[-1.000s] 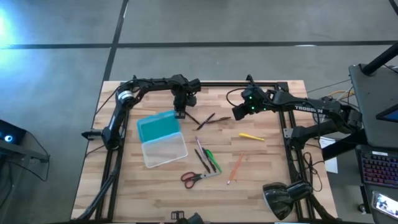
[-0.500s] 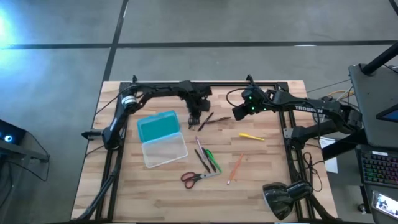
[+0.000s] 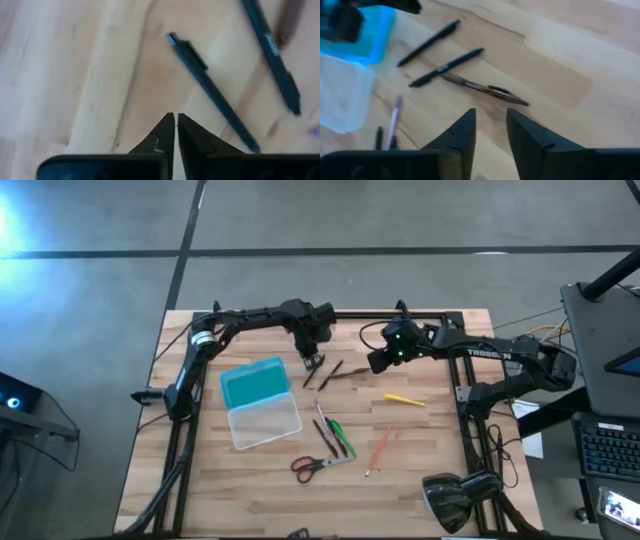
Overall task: Pick & place school supplies into a supply box
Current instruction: Put the black pen into the blue supply box
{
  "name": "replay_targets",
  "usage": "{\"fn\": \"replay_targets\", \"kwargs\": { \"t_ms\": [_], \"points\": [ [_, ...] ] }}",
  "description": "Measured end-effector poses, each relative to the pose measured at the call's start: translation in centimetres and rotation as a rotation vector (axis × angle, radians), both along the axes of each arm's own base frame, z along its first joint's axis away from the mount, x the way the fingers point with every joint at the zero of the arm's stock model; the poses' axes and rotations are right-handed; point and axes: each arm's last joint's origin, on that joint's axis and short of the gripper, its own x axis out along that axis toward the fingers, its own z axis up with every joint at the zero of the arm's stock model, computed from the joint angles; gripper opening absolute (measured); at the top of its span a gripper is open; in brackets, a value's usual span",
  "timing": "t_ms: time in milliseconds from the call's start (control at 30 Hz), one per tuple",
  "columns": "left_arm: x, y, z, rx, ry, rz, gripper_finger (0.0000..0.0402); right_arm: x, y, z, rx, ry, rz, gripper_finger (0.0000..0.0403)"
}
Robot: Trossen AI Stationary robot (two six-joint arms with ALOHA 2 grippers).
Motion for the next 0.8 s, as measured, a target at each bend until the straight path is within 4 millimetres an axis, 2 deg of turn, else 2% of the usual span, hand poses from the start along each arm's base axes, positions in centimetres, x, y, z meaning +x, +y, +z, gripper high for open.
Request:
{"fn": "replay_targets", "kwargs": {
  "t_ms": [167,333,567,800],
  "points": [
    [1.1,-1.2,-0.2,-0.077,-0.081,0.085,0.0066,0.4,-0.1,-1.1,0.033,0.044,0.004,0.0163],
    [1.6,-1.8,-1.0,0.084,-0.013,0.174,0.0117,0.4,-0.2,-1.2,0.031,0.048,0.0,0.0209],
    [1.5,-2.0,-3.1,0.011,-0.014,0.248,0.0126,0.3,-0.1,-0.9,0.024,0.04,0.001,0.0234],
    [1.6,-2.1,-3.3,-0.027,-0.029,0.258,0.0126,0.2,-0.1,-1.0,0.026,0.047,0.001,0.0239]
  ]
}}
